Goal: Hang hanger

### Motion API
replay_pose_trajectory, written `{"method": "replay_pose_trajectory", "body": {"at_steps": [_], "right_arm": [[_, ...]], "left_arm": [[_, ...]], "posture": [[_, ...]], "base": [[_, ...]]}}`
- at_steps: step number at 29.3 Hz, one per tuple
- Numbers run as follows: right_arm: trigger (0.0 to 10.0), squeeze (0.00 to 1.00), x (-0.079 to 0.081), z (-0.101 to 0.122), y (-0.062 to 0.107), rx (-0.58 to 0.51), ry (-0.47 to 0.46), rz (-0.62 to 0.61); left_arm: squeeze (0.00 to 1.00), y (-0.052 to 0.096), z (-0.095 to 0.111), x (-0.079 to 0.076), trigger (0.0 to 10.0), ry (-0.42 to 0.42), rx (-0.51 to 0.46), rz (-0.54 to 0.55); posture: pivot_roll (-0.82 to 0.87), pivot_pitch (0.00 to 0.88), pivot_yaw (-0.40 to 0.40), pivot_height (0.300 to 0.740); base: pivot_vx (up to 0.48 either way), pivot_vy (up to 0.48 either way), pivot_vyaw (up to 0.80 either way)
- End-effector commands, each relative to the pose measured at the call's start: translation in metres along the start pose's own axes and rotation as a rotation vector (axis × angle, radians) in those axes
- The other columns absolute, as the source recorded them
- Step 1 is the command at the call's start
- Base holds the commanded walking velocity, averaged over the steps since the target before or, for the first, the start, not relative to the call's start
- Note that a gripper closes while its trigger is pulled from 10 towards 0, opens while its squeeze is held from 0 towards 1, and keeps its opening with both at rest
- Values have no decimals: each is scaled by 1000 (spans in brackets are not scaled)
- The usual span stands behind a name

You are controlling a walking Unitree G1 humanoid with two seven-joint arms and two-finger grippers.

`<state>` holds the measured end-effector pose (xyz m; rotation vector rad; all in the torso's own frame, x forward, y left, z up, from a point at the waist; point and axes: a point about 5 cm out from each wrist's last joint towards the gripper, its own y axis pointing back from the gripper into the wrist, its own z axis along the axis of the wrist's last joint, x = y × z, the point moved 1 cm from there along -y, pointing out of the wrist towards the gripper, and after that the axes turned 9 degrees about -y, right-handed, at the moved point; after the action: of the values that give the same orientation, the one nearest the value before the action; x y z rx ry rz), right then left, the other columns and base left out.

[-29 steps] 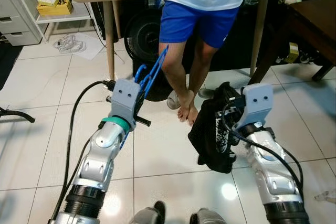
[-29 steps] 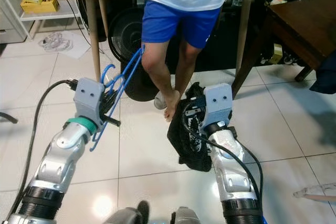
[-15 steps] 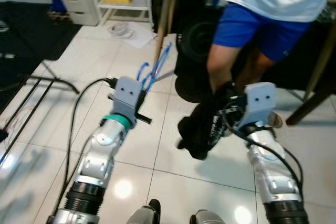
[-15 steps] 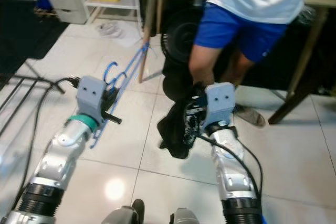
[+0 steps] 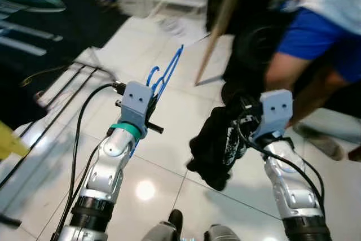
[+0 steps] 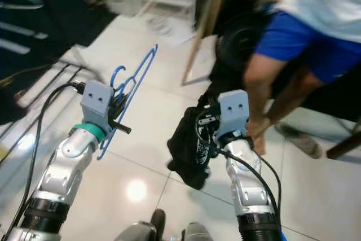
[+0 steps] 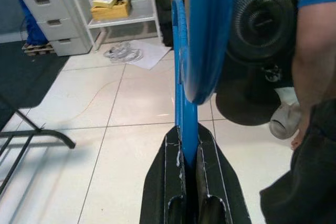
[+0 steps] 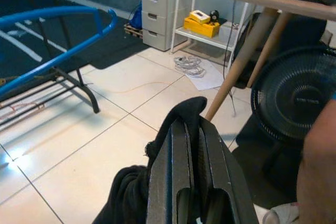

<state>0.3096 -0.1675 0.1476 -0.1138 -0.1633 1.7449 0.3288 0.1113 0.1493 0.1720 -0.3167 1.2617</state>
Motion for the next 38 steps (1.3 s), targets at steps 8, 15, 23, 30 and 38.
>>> {"method": "replay_pose_trajectory", "body": {"at_steps": [8, 15, 23, 30, 38], "right_arm": [[10000, 0, 4, 5, -2, -31, -1, 17], [10000, 0, 4, 5, -2, -33, 0, 19], [10000, 0, 4, 5, -2, -32, 3, 18], [10000, 0, 4, 6, -3, -35, 4, 18], [10000, 0, 4, 6, -4, -38, 5, 19]], "left_arm": [[0, 3, -7, 3, 10000, -4, 27, 5], [0, 2, -7, 2, 10000, -3, 29, 3], [0, 2, -8, 2, 10000, -5, 33, 1], [0, 2, -9, 2, 10000, -5, 37, 1], [0, 1, -9, 4, 10000, -9, 38, 0]], "posture": [[-93, 63, 86, 740], [-94, 62, 86, 740], [-94, 63, 86, 740], [-97, 57, 87, 740], [-99, 52, 89, 740]], "base": [[0, 0, 775], [0, 0, 775], [0, 0, 772], [0, 0, 774], [0, 0, 771]]}}
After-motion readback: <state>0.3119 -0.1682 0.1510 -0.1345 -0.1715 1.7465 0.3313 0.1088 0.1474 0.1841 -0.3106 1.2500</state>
